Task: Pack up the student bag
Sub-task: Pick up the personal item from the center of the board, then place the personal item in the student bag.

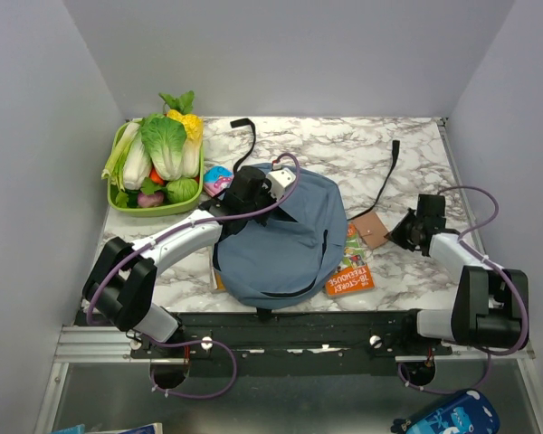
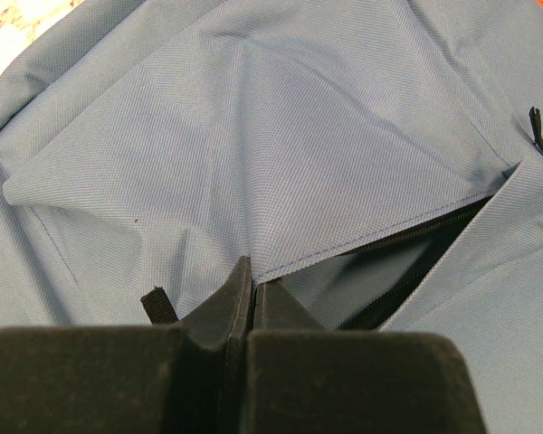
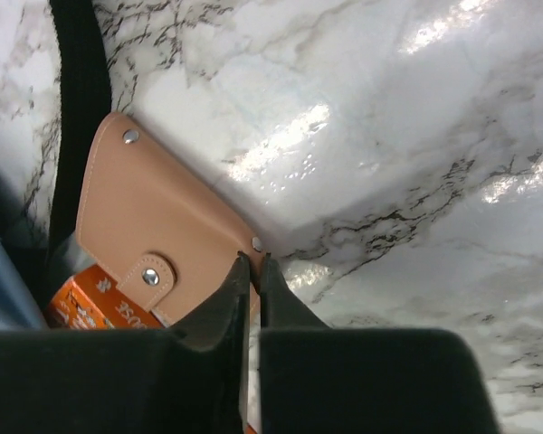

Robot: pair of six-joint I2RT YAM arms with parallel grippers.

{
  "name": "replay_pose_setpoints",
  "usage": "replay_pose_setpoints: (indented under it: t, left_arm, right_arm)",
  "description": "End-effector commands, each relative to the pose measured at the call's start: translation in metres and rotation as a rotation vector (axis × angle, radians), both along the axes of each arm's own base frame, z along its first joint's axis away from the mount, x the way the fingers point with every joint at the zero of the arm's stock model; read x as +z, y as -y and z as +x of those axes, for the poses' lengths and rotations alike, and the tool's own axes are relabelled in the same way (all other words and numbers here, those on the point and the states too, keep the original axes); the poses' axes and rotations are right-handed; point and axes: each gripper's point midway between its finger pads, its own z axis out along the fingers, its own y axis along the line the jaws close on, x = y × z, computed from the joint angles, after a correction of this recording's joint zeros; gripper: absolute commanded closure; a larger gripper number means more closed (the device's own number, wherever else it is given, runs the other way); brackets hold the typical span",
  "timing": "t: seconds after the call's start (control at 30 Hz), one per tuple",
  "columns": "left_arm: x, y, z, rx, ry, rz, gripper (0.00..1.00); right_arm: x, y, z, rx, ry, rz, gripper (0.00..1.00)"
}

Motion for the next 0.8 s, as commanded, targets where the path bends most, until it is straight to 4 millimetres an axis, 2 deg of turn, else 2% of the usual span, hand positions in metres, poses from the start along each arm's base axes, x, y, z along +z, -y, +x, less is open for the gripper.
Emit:
replay_pose_setpoints:
  t: [0.0,0.17,0.27,0.3,0.4,0.43,0.5,0.53,0.6,0.67,0.77]
  left_arm:
    - [0.025,0.009,0.007,-0.002,0.046,-0.05,1.0]
    - [0.025,0.009,0.008,0.008,0.039,-0.055,1.0]
    - [0.027,0.009,0.011,0.023,0.038,-0.062,1.0]
    - [0.026,0.009,0.011,0.029,0.035,-0.06,1.0]
    - [0.026,0.011,0.014,0.045,0.031,-0.069,1.0]
    - [0.026,0.011,0.016,0.051,0.031,-0.071,1.0]
    - [0.025,0.012,0.017,0.062,0.023,-0.079,1.0]
    - [0.025,0.012,0.018,0.069,0.024,-0.08,1.0]
    - [0.023,0.013,0.02,0.075,0.016,-0.081,1.0]
    - [0.022,0.015,0.021,0.078,0.011,-0.087,1.0]
    - [0.02,0.017,0.022,0.079,-0.001,-0.091,1.0]
  right_arm:
    - [0.005,-0.008,-0.008,0.017,0.029,0.037,0.99]
    - [0.029,-0.008,-0.009,0.024,0.112,0.024,0.99]
    - [0.054,-0.015,-0.009,0.051,0.181,0.042,0.99]
    - [0.075,-0.017,-0.007,0.062,0.247,0.043,0.99]
    - [0.107,-0.03,-0.014,0.105,0.331,0.085,0.99]
    - [0.13,-0.036,-0.014,0.13,0.4,0.093,0.99]
    - [0.148,-0.048,-0.023,0.164,0.432,0.136,0.99]
    - [0.165,-0.057,-0.027,0.192,0.476,0.15,0.99]
    - [0.179,-0.071,-0.034,0.228,0.502,0.205,0.99]
    - [0.198,-0.095,-0.041,0.291,0.537,0.269,0.99]
    - [0.208,-0.134,-0.051,0.388,0.537,0.368,0.99]
